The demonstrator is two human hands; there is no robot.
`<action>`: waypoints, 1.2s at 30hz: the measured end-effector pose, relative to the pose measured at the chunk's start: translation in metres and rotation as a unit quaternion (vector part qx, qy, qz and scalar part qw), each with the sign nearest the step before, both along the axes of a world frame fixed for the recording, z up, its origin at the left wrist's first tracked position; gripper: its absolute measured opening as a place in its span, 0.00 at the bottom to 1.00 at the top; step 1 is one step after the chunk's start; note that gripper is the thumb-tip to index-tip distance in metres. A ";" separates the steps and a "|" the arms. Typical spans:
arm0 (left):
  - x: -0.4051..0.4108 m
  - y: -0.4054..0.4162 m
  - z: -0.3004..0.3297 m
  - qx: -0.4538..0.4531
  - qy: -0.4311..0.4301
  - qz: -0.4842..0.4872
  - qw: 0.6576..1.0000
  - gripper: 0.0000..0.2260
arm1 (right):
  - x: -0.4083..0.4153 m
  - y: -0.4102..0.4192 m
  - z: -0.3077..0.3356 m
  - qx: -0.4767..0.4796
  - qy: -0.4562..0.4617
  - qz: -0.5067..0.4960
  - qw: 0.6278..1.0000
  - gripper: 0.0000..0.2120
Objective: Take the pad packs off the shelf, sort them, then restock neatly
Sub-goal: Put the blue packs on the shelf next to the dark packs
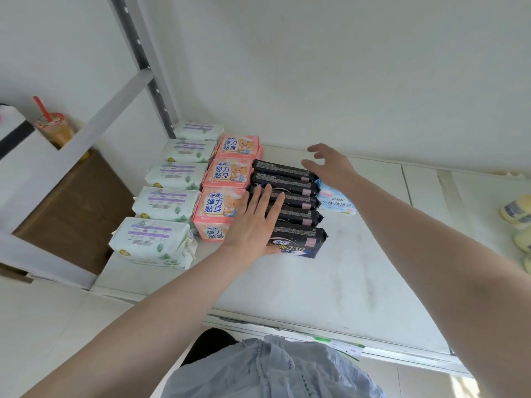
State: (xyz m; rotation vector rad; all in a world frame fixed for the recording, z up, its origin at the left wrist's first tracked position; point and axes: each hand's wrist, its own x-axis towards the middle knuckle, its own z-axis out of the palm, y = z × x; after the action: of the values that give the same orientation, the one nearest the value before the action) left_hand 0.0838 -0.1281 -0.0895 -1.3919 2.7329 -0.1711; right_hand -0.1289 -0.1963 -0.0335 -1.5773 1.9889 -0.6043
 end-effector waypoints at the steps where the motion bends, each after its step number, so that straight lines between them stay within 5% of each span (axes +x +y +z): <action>1: 0.001 0.000 0.000 0.002 0.002 0.006 1.000 0.51 | 0.015 -0.006 -0.001 0.010 0.003 0.048 0.999 0.22; 9: -0.001 -0.001 -0.002 0.010 0.014 0.038 0.999 0.51 | 0.059 -0.051 -0.015 0.121 0.150 0.206 0.959 0.20; 16: -0.004 0.004 -0.005 -0.011 0.015 0.047 0.999 0.49 | 0.058 -0.059 -0.020 0.127 0.149 0.251 0.948 0.17; 23: 0.006 0.002 0.006 0.028 0.033 0.027 0.999 0.51 | 0.050 -0.042 -0.016 0.087 0.109 0.209 0.968 0.16; 30: 0.016 0.009 0.039 0.015 0.176 0.048 0.983 0.32 | 0.029 0.017 0.014 -0.010 0.058 0.111 0.992 0.18; 36: 0.005 0.034 0.060 0.025 0.240 0.005 0.970 0.27 | 0.019 0.124 0.019 -0.073 -0.006 0.008 0.997 0.15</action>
State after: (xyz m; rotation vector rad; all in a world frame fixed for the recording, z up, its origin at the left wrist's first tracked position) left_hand 0.0889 -0.0939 -0.0298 -1.6106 3.0714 0.2720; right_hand -0.1098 -0.0720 -0.0144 -1.6696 1.9585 -0.7671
